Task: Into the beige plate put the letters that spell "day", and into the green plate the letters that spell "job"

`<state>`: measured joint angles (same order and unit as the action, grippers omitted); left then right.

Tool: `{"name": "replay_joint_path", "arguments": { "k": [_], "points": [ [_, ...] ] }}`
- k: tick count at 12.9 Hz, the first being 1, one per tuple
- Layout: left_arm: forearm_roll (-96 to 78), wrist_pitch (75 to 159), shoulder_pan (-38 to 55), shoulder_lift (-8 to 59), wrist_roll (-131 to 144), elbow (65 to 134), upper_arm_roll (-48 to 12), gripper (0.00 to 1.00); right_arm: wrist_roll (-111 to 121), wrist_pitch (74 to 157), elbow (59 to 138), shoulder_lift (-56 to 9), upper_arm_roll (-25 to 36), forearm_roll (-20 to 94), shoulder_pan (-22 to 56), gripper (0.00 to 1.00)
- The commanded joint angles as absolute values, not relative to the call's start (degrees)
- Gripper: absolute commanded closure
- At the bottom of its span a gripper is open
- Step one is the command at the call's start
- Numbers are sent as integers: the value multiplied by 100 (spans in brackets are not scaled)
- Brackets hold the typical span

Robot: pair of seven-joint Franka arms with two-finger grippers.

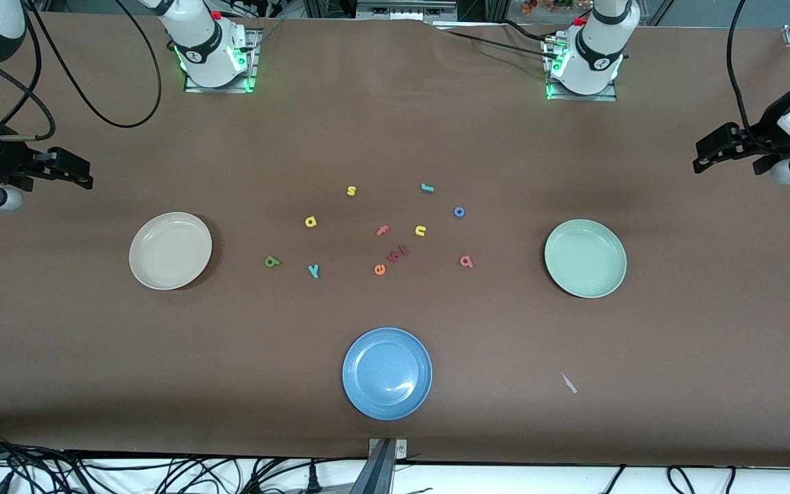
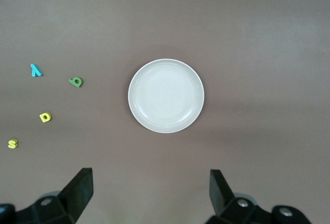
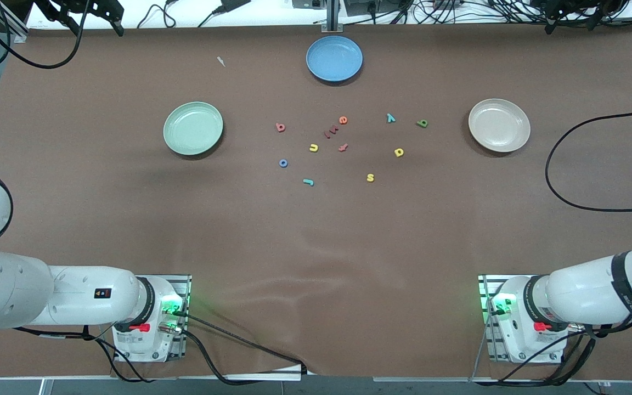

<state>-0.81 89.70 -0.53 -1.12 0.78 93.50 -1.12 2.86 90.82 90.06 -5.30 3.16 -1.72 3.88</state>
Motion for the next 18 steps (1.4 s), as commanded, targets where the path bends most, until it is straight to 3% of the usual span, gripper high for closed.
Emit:
{"name": "replay_joint_path", "arguments": {
  "k": [1,18],
  "points": [
    [-193,8842,-26,-62,-53,9202,-53,0,299,9053,9044,-483,316,-193,369,0],
    [-211,8631,-9,9,-44,9211,-70,0,308,9053,9044,-483,316,-193,378,0]
  ]
}}
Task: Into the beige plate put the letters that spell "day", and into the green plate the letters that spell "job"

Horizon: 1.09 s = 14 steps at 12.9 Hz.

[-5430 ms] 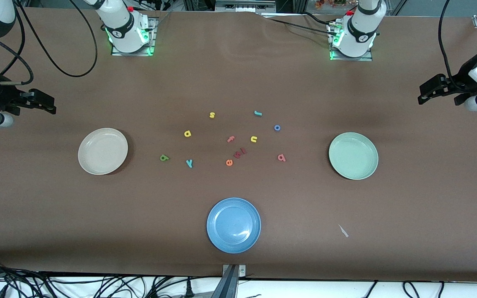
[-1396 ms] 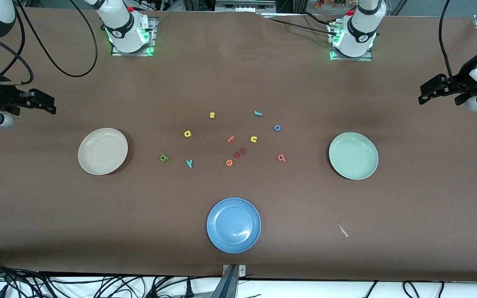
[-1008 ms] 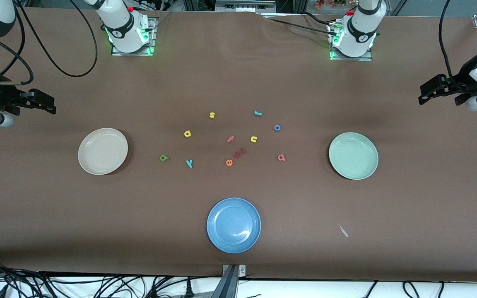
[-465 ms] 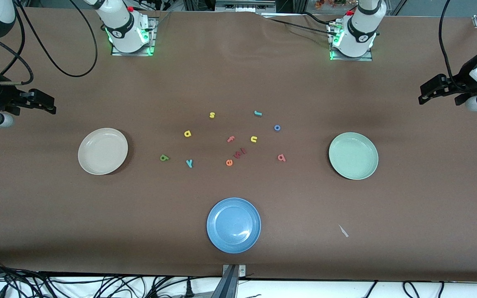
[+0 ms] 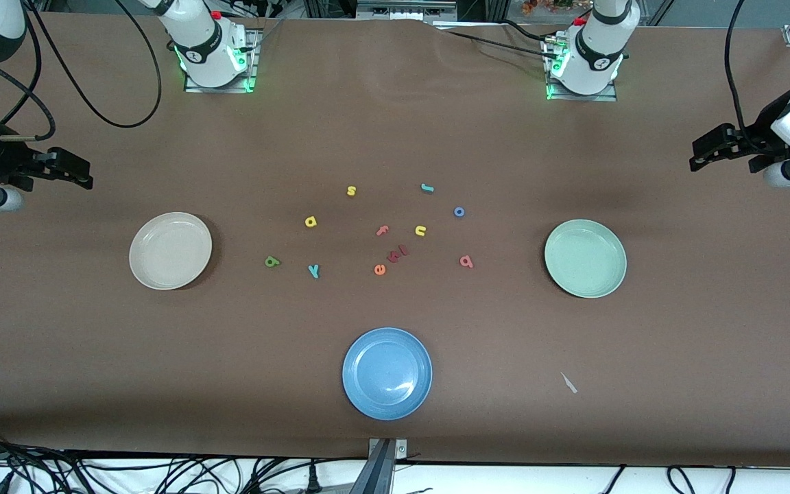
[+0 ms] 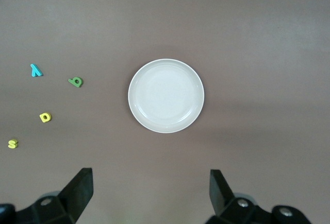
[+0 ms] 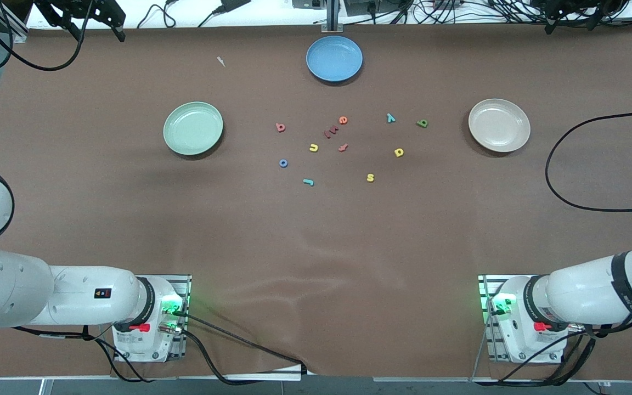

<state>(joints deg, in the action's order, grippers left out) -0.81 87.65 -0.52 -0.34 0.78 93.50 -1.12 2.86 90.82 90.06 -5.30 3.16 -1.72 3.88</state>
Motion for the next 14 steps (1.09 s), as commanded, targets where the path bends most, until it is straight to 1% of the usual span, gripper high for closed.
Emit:
{"name": "replay_joint_path", "arguments": {
  "k": [1,7,9,11,14],
  "points": [
    [-211,8631,-9,9,-44,9211,-70,0,308,9053,9044,-483,316,-193,369,0],
    [-211,8631,0,18,-35,9211,-79,0,325,8983,9044,-492,299,-89,387,0],
    [-211,8631,9,17,-35,9211,-79,0,325,8965,9061,-492,281,244,431,0],
    [-211,8570,26,18,-26,9211,-79,0,333,8842,9062,-510,290,867,404,0],
    [-211,8561,35,18,-9,9211,-79,0,334,8851,9044,-518,281,906,431,0]
  ]
}}
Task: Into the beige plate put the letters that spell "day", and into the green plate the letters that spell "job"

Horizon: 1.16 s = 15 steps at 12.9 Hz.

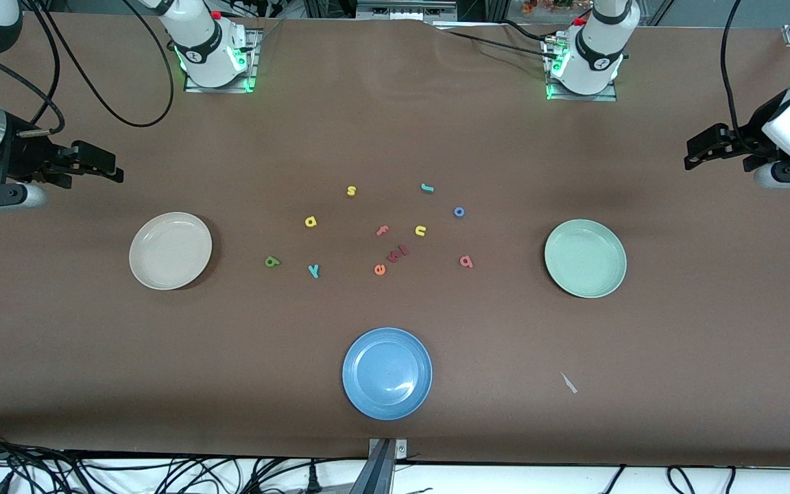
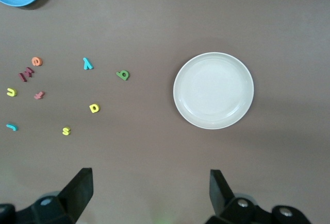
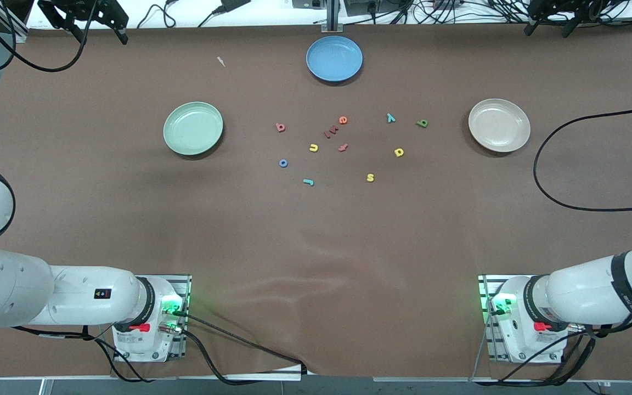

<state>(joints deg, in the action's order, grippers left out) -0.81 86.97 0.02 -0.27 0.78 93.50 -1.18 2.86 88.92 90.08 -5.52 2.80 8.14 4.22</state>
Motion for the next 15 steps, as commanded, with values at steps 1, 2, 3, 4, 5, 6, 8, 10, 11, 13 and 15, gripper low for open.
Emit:
{"name": "replay_joint_path", "arguments": {
  "k": [1,2,3,4,5,6,8,10,11,13,15],
  "points": [
    [-220,8561,53,18,-9,9211,-79,0,334,8851,9053,-527,281,905,422,0],
    [-228,8517,70,26,-17,9211,-105,0,334,8877,9053,-571,281,914,422,0],
    [-281,8395,96,35,-44,9211,-158,0,343,8955,9044,-580,273,914,439,0],
    [-281,8202,166,35,-44,9194,-228,0,325,8965,9044,-606,272,905,587,0],
    [-290,8070,202,35,-53,9202,-281,0,256,9008,9035,-606,272,723,832,0],
    [-299,7955,237,35,-61,9202,-325,0,116,9044,9035,-615,264,347,1096,0],
    [-299,7884,307,35,-53,9202,-456,0,-524,8965,9035,-606,272,71,1475,0],
    [-299,7884,334,35,-105,9193,-649,0,-476,9034,9070,-650,272,158,1468,0],
    [-429,7884,325,44,-245,9202,-781,0,-449,8939,9036,-1094,264,228,1485,0],
    [-545,7901,325,149,-290,9202,-1071,0,-483,8894,9018,-1274,237,254,1634,0],
    [-562,7910,343,377,-308,9202,-1317,0,-483,8912,9009,-1537,229,255,1757,0]
  ]
}}
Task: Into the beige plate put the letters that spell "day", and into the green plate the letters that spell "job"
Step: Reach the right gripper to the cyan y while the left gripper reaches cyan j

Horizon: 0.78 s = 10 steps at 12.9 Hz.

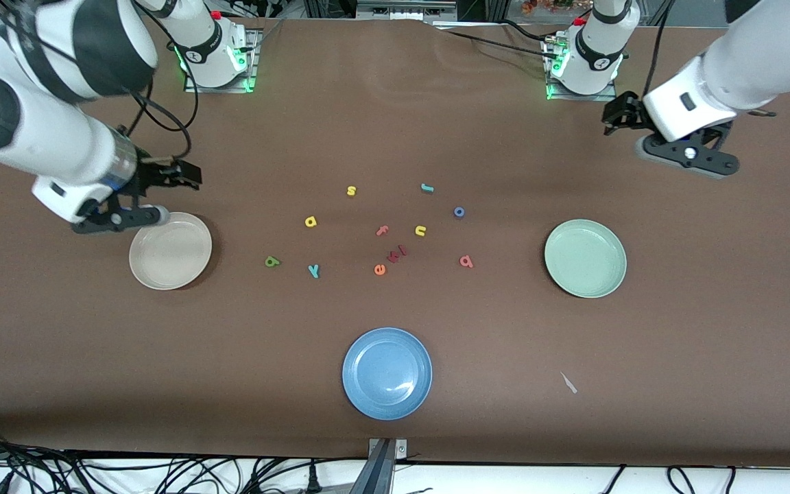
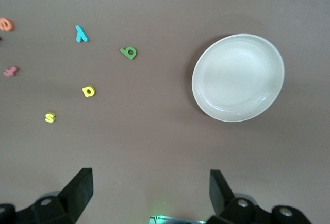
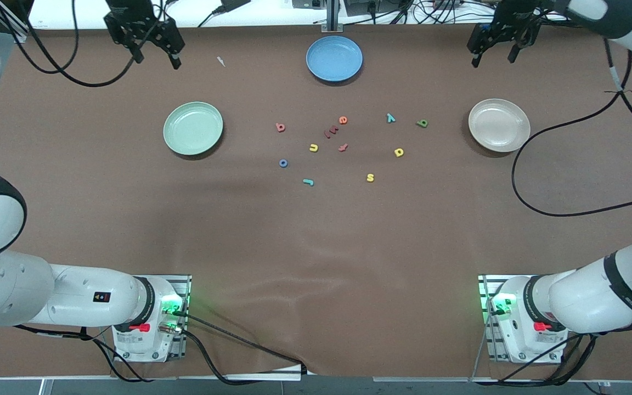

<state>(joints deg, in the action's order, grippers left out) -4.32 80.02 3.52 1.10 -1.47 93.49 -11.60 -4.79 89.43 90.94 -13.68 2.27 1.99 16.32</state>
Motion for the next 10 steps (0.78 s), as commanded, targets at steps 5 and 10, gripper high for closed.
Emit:
{"name": "replay_joint_path", "arguments": {
  "k": [5,10],
  "points": [
    [-957,8103,561,1044,-316,9193,-1591,0,-536,9351,9026,-2047,229,272,2004,0],
    [-958,9068,1440,1660,-325,9202,-1696,0,-790,10088,9150,-2285,229,913,2135,0]
  ]
}}
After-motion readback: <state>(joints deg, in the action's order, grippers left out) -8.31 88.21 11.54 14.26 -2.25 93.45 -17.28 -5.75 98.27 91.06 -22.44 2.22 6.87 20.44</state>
